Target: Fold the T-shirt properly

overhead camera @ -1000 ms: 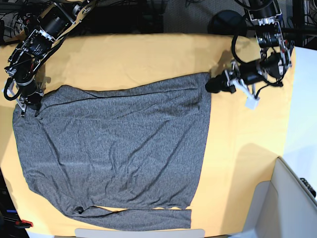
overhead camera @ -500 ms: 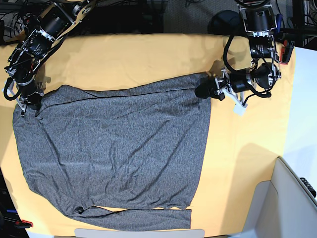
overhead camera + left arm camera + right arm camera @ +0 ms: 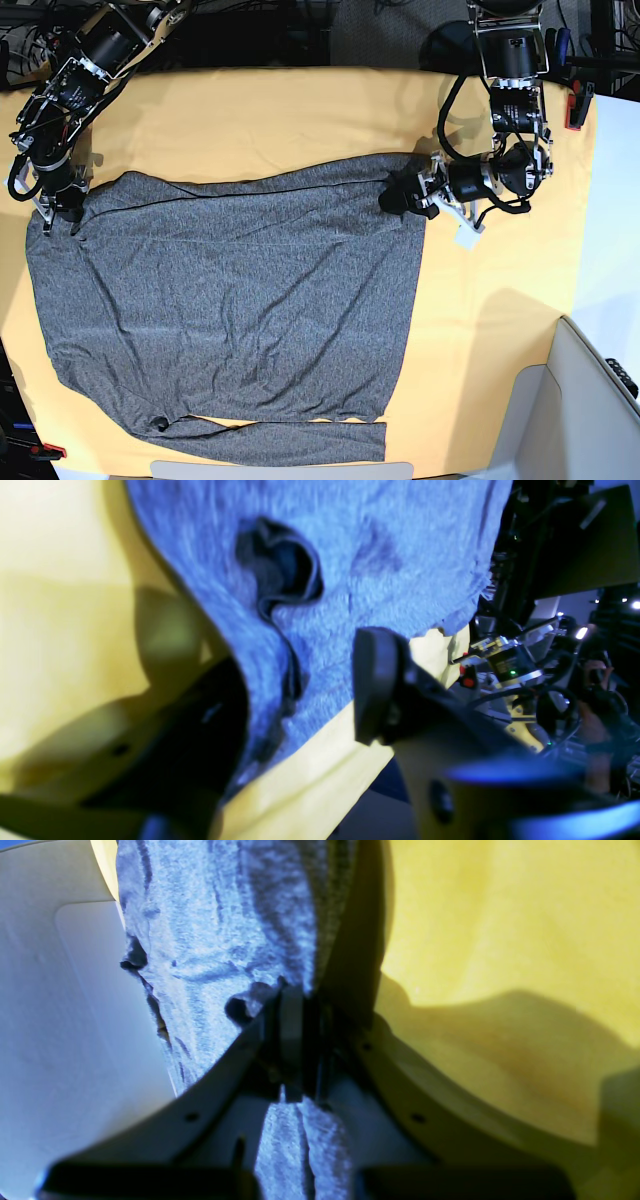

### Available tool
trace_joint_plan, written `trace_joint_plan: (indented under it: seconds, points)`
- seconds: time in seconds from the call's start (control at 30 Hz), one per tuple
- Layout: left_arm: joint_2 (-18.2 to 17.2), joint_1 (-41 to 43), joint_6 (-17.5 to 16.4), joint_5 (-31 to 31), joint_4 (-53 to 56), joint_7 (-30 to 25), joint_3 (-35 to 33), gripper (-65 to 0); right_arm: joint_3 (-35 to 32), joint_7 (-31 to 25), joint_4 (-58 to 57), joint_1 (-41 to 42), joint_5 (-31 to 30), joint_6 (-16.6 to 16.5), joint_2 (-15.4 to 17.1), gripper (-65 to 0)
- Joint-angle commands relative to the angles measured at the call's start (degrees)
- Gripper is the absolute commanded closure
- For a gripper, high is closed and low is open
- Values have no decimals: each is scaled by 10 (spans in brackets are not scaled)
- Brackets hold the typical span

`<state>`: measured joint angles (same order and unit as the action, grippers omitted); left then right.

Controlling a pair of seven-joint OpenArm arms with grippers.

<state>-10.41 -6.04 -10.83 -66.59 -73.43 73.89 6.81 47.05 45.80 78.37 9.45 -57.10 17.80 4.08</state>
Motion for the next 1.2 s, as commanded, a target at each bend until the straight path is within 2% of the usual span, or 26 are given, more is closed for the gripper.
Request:
trace_joint_plan:
  seconds: [0.0,0.1,0.13,0.3,0.37,0.57,0.73,0.83,1.17]
  points:
    - [1,-2,-2,-7,-1,-1,-2,-157,-1,1,4,3,-2,0,2,0]
    - [1,-2,-2,-7,-1,-1,-2,-22,-1,9,5,-4,-2,0,2,0]
    - [1,-2,-2,-7,-1,0,-2,0,-1,15,6,-5,-2,0,3,0]
    - [-6,1,-2,-7,-17,5,1,-5,4,38,8,-11,-4,0,10,0]
    - [-18,9,-2,-7,-34,6,-2,-5,3,43,22,-22,-4,0,22,0]
    - [-43,52,-2,-7,-99,6,2,-5,5,43,82,-63,-5,0,27,0]
    - [-74,89,-2,-11,-124,7,3,-5,5,43,94,-95,-8,0,47,0]
    - [-88,106,-2,-11,-138,7,4,-5,5,43,94,-116,-40,0,57,0]
    - [-89,176,-2,-11,-201,7,4,-5,6,43,94,-196,-137,0,93,0]
